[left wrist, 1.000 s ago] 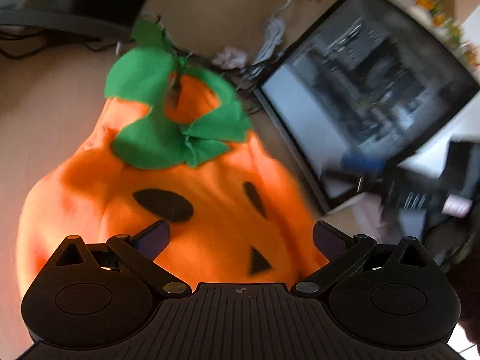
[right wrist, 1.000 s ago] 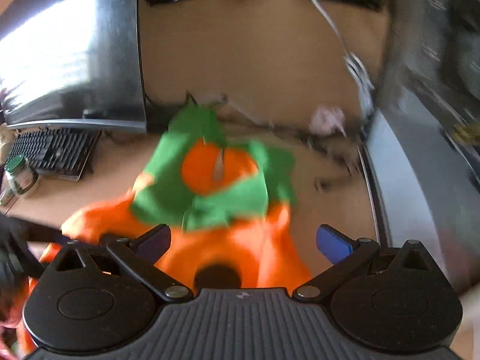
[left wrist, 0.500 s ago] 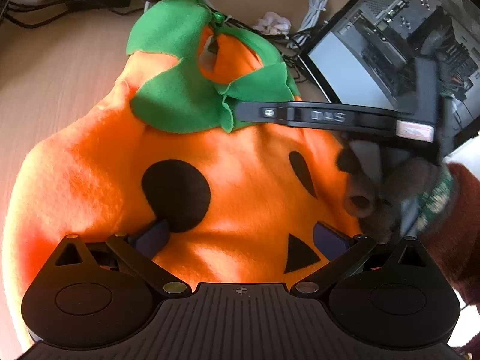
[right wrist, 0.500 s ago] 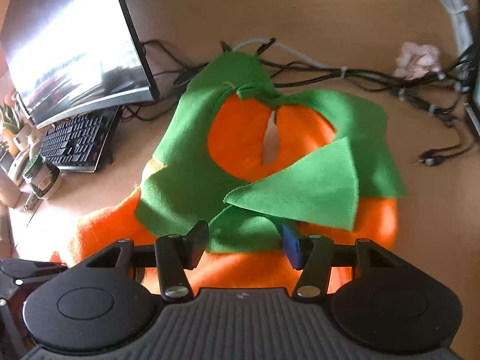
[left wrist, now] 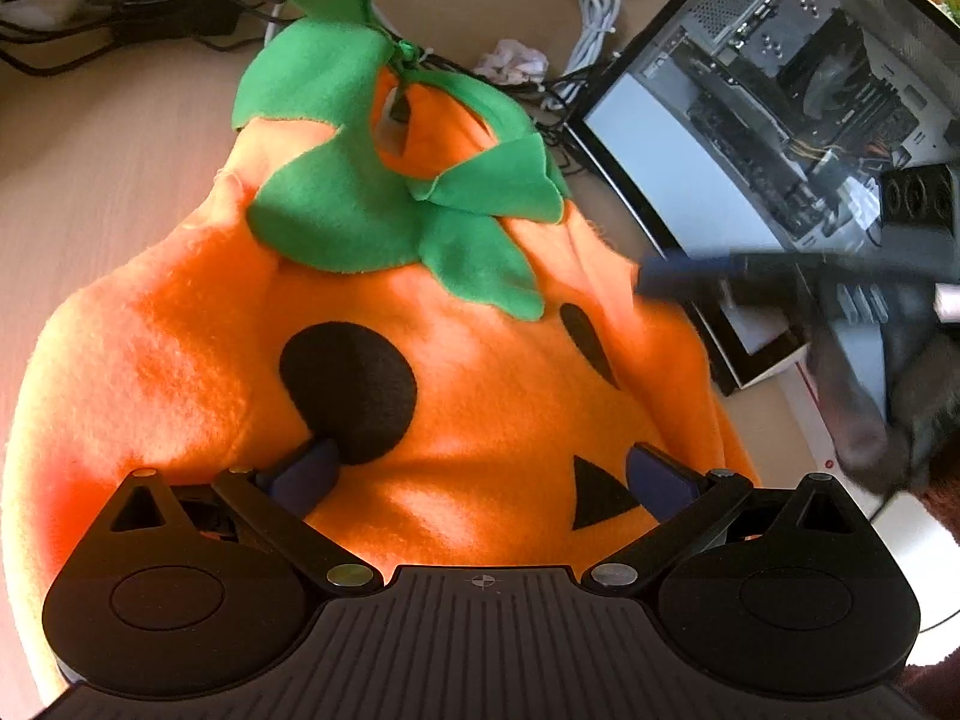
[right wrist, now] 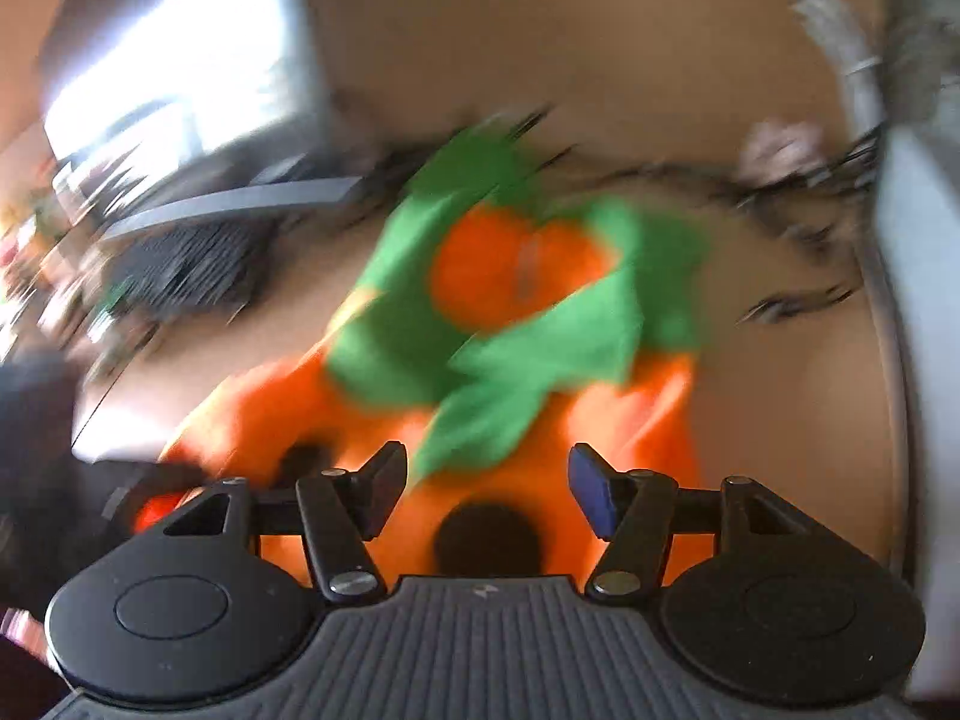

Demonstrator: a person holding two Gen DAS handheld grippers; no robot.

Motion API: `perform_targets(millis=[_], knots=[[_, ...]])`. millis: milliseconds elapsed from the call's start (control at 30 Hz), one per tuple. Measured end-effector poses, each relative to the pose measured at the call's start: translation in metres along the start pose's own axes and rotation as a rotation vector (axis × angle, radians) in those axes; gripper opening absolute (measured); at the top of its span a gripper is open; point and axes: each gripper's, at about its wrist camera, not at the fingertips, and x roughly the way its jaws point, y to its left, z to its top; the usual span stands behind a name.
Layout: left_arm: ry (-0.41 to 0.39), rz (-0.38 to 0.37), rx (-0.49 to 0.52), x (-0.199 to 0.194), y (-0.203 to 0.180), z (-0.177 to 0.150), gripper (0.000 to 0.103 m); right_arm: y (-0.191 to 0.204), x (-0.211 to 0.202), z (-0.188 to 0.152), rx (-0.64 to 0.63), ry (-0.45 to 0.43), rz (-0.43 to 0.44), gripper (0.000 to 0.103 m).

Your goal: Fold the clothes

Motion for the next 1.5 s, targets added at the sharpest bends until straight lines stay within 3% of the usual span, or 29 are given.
perform_targets(millis=[167, 267, 300, 333, 400, 500, 633, 733, 800, 900, 1033, 1067, 1133, 1167, 1233, 1300, 1400, 1500], knots=[[0.013, 0.051, 0.051, 0.003, -0.01, -0.002, 0.103, -0.029, 0.047, 0.027, 0.092, -0.077, -0.004, 0.06], [0.02, 0.082, 0.09, 0.004, -0.017, -0.005, 0.103, -0.039, 0.074, 0.026, 0.162, 0.019, 0.091, 0.06], [0.023, 0.087, 0.098, 0.004, -0.018, -0.005, 0.103, -0.033, 0.072, 0.02, 0.145, 0.074, 0.16, 0.061], [0.027, 0.088, 0.102, 0.004, -0.018, -0.005, 0.103, -0.026, 0.069, 0.013, 0.122, 0.132, 0.234, 0.06], [0.029, 0.077, 0.093, 0.002, -0.015, -0.006, 0.103, 0.0, 0.04, -0.006, -0.049, 0.165, 0.284, 0.06], [0.01, 0.051, 0.069, -0.001, -0.01, -0.007, 0.103, 0.015, -0.001, -0.022, -0.139, 0.157, 0.228, 0.062], [0.001, 0.053, 0.078, 0.001, -0.012, -0.007, 0.103, 0.003, -0.011, -0.003, -0.053, 0.029, 0.077, 0.065], [0.011, 0.075, 0.1, 0.004, -0.017, -0.006, 0.103, -0.02, 0.018, 0.014, 0.061, -0.032, 0.008, 0.064], [0.018, 0.089, 0.11, 0.005, -0.02, -0.006, 0.103, -0.031, 0.041, 0.017, 0.093, -0.037, -0.019, 0.048], [0.024, 0.109, 0.123, 0.006, -0.023, -0.008, 0.103, -0.04, 0.07, 0.019, 0.106, -0.034, -0.029, 0.048], [0.027, 0.133, 0.135, 0.006, -0.028, -0.01, 0.103, -0.046, 0.09, 0.019, 0.163, 0.033, 0.111, 0.048], [0.028, 0.135, 0.136, 0.006, -0.028, -0.01, 0.103, -0.041, 0.086, 0.017, 0.149, 0.064, 0.202, 0.048], [0.028, 0.133, 0.135, 0.005, -0.028, -0.011, 0.103, -0.017, 0.053, 0.009, 0.014, 0.094, 0.321, 0.048], [0.022, 0.126, 0.128, 0.004, -0.026, -0.011, 0.103, -0.006, 0.038, 0.003, -0.055, 0.102, 0.328, 0.048], [0.007, 0.11, 0.115, 0.003, -0.023, -0.012, 0.103, 0.007, 0.009, -0.009, -0.133, 0.115, 0.302, 0.048], [-0.006, 0.1, 0.109, 0.002, -0.022, -0.012, 0.103, 0.007, -0.007, -0.015, -0.126, 0.106, 0.236, 0.05], [0.009, 0.103, 0.109, 0.002, -0.025, -0.01, 0.103, -0.001, -0.003, -0.01, -0.087, 0.049, 0.048, 0.058], [-0.001, -0.001, 0.042, -0.012, -0.026, 0.013, 0.103, -0.01, 0.017, -0.008, -0.048, 0.017, -0.125, 0.06]])
